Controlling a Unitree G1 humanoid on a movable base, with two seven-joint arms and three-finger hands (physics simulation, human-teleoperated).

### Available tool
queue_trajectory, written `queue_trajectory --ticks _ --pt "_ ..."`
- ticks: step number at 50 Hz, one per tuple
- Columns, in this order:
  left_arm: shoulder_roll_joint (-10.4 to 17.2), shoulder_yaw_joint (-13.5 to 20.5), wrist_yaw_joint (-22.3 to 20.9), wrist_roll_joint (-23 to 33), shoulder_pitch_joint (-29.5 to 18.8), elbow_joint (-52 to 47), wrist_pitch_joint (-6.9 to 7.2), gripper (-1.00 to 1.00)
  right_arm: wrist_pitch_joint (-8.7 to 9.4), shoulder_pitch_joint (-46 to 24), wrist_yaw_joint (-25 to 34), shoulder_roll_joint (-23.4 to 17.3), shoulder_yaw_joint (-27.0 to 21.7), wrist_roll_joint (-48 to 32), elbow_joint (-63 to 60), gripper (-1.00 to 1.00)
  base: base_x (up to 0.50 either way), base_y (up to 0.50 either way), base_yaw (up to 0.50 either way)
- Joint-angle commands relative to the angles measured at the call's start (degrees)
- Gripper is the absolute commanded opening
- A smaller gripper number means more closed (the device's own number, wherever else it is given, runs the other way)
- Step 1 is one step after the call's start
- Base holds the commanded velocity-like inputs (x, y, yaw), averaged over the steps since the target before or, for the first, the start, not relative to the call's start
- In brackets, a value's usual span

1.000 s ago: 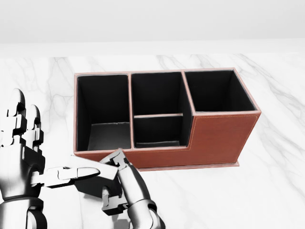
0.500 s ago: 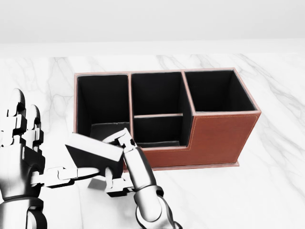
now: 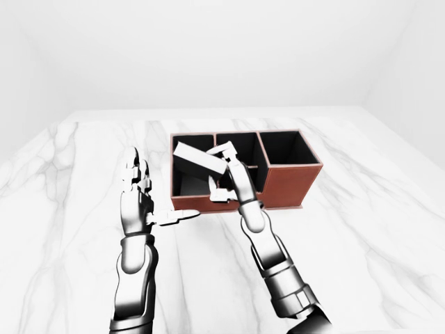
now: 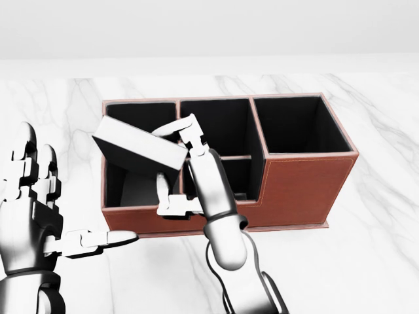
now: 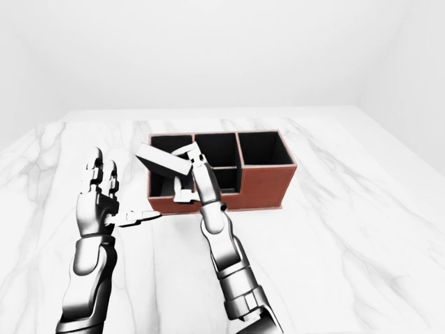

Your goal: Pick up the book and place it in the right compartment of the caddy.

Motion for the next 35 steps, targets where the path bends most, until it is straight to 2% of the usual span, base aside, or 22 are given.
queue_trajectory --ticks 1,6,13,17,24,32,35 --pt "-0.14 -0.03 -1.07 -0.5 0.28 0.3 0.0 1.0 0.3 -1.09 -0.08 -1.49 -1.06 3.65 -10.95 -1.0 0.0 0.0 0.0" --pt "-0.13 -0.01 -1.11 -0.48 0.25 0.63 0.0 1.0 -0.09 -0.55 -0.56 -2.08 -1.36 3.42 -9.87 -1.0 0.0 0.0 0.0" --pt "-0.17 -0.04 -1.08 -0.46 0.3 0.59 0.0 1.0 2.02 -1.52 0.03 -2.96 -2.63 4.72 -14.37 -1.0 0.0 0.0 0.0" --pt "-0.16 -0.07 -1.09 -0.44 0.28 0.64 0.0 1.0 2.21 -1.7 -0.43 -3.85 -3.42 4.98 -15.61 -1.0 0.0 0.0 0.0" --pt "-0.13 -0.07 -1.12 -0.42 0.25 0.99 0.0 1.0 0.57 -0.6 -1.85 -5.7 -4.3 3.07 -18.73 -1.0 0.0 0.0 0.0" --pt "-0.13 -0.08 -1.1 -0.38 0.13 0.99 0.0 1.0 0.46 -0.22 -2.39 -7.59 -6.16 2.2 -21.73 -1.0 0.0 0.0 0.0" --pt "-0.15 -0.1 -1.08 -0.36 0.2 0.89 0.0 1.0 1.14 -0.3 -2.34 -8.29 -7.13 2.59 -23.04 -1.0 0.0 0.0 0.0"
